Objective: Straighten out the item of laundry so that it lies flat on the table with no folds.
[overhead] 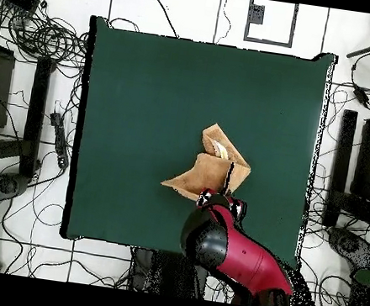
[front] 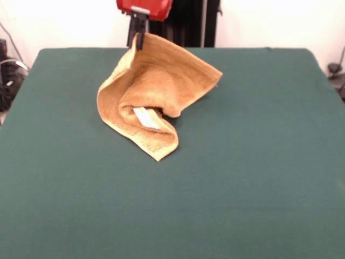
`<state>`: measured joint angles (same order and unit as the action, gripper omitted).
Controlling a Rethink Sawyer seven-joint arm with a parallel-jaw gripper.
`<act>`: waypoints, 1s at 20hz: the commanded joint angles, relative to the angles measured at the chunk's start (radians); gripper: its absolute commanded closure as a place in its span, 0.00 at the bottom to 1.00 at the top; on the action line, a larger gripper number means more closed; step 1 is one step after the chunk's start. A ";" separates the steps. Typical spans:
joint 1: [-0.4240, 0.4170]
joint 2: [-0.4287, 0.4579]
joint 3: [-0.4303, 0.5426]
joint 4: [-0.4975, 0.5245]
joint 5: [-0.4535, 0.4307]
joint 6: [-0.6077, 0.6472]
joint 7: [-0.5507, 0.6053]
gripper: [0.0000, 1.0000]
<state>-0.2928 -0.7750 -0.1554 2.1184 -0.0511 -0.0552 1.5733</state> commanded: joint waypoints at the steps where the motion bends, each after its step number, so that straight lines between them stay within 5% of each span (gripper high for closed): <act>1: -0.021 0.087 0.161 0.087 -0.054 -0.060 0.202 1.00; 2: -0.032 0.086 0.176 0.090 -0.068 -0.063 0.201 0.00; 6: -0.081 0.077 0.231 0.105 -0.090 -0.047 0.196 0.00; 12: -0.060 0.031 0.189 0.118 -0.058 0.014 0.210 0.00; 20: -0.032 -0.191 0.120 0.141 -0.023 0.313 0.129 0.00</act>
<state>-0.3580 -0.8223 -0.0904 2.1906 -0.1196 -0.0003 1.5733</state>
